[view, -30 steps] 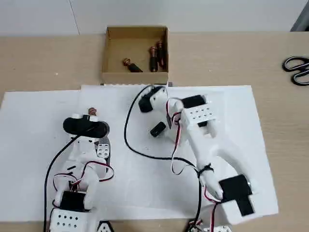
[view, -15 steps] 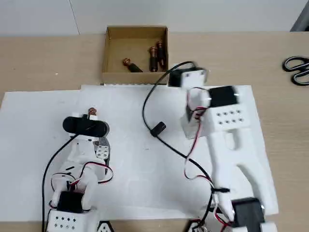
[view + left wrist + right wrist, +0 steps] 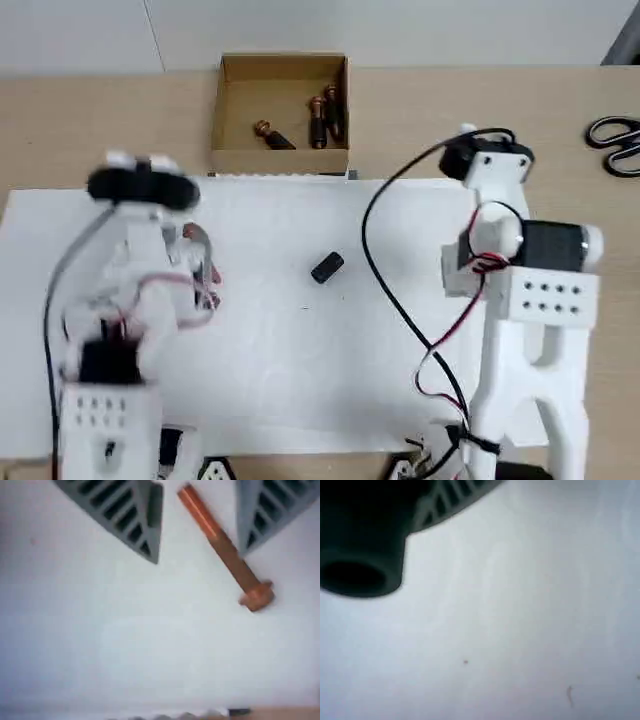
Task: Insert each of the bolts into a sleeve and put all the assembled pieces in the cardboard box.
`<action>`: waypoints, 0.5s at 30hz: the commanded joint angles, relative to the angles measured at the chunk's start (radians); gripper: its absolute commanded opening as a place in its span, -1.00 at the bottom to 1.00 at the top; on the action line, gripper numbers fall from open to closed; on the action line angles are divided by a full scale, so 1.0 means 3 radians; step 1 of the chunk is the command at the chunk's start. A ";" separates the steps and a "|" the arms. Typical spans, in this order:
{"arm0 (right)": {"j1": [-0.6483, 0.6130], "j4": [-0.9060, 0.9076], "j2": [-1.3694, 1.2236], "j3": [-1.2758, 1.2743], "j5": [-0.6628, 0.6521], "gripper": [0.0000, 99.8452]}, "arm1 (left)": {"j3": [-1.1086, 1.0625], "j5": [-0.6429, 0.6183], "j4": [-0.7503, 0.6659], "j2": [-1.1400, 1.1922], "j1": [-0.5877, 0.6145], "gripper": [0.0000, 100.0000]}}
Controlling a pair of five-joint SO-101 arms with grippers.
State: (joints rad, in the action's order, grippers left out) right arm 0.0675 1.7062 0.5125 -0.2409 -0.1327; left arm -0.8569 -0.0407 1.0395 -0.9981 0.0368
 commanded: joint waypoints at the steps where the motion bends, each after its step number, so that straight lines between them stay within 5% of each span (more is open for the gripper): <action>1: 0.0222 0.0064 0.0238 -0.0066 0.0015 -0.99 | 0.0846 -0.0026 0.0092 0.0890 0.0194 -0.80; 8: 0.0565 0.0043 0.0473 -0.0414 0.0020 -0.99 | 0.1394 -0.0066 0.0435 0.1857 0.0220 -0.79; 15: 0.0621 0.0018 0.0800 -0.0834 0.0041 -0.99 | 0.1414 -0.1591 0.0276 0.2169 0.0169 -0.73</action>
State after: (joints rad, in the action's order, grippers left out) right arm 0.2455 1.7062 0.6966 -0.4726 -0.1327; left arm -0.4872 -0.3675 1.1592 -0.3675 0.0890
